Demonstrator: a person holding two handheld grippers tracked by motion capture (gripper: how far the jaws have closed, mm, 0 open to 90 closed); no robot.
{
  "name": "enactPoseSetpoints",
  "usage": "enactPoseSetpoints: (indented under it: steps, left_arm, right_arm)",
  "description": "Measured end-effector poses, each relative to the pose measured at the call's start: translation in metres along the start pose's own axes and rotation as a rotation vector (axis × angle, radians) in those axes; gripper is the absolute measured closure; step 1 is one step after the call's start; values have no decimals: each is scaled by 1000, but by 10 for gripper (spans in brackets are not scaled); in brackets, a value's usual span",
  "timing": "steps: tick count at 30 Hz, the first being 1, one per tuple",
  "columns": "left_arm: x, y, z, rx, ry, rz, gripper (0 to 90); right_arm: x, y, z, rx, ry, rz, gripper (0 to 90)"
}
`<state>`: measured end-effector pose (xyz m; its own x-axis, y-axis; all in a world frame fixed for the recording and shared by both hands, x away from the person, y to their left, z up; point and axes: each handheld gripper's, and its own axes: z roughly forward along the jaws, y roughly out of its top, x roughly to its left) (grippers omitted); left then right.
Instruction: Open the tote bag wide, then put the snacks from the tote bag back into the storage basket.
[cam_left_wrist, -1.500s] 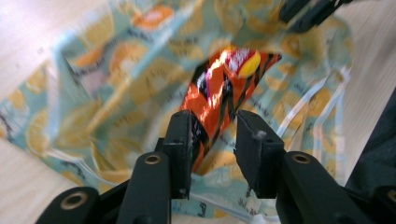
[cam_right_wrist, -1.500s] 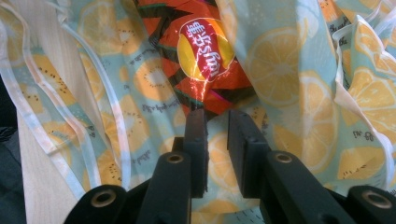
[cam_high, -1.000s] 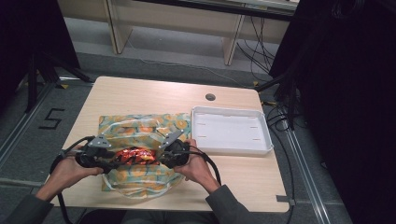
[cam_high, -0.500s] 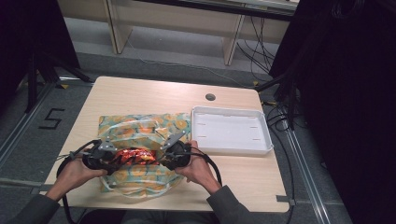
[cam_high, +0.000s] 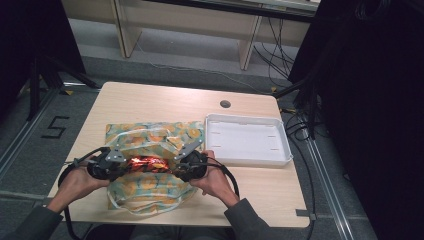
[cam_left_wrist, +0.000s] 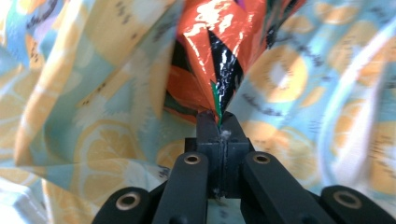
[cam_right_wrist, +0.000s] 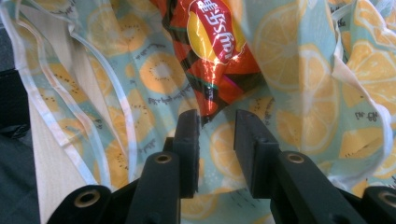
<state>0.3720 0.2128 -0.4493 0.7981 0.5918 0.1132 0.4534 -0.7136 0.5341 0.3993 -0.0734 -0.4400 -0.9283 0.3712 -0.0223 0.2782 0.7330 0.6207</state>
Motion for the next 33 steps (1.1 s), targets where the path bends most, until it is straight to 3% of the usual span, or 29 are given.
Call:
enactPoseSetpoints:
  steps: [3,5,13,14,15,16,17,19,20,21,23,24,25,27,28,29,30,31,33]
  left_arm:
    - [-3,4,-11,-9,-14,15,893]
    - [-3,5,-19,-14,-22,33,893]
    - [-5,11,-46,-63,-87,39,894]
    - [-4,12,-52,-70,-94,61,894]
    - [-4,13,-55,-81,-100,66,894]
    - [-4,14,-59,-86,-111,60,894]
    - [-4,15,-62,-100,-117,54,894]
    - [-2,17,-67,-115,-126,70,894]
    - [-3,17,-68,-129,-125,51,894]
    - [-2,18,-71,-116,-127,56,895]
    - [-2,18,-73,-136,-142,42,894]
    - [-2,18,-75,-139,-144,42,894]
    - [-1,18,-76,-134,-149,48,894]
    - [-1,17,-78,-139,-156,44,894]
    - [-2,16,-79,-147,-160,38,894]
    - [-1,15,-81,-154,-165,40,894]
    - [0,15,-82,-154,-164,50,894]
    - [0,15,-83,-159,-163,30,894]
    - [2,15,-86,-167,-165,41,894]
  right_arm:
    - [2,-2,-4,-7,-3,16,703]
    - [4,-3,-6,-10,3,1,698]
    - [6,-6,-14,-27,-20,23,648]
    - [9,-7,-15,-21,-14,66,641]
    - [6,-7,-14,-32,-11,32,633]
    - [7,-7,-15,-33,-13,57,627]
    - [5,-7,-15,-34,-10,35,620]
    - [5,-7,-15,-46,-10,47,607]
    - [5,-7,-16,-45,-13,49,606]
    - [4,-7,-16,-55,-19,38,605]
    - [4,-7,-18,-69,-7,51,604]
    - [5,-7,-20,-69,-7,82,602]
    - [1,-5,-21,-86,-21,34,602]
    - [3,-4,-25,-94,-12,76,602]
    - [1,-2,-26,-111,-6,52,600]
    - [3,-2,-27,-118,-8,77,597]
    - [1,0,-27,-127,-5,56,594]
    - [4,0,-27,-136,-8,89,588]
    - [2,3,-25,-156,-5,68,586]
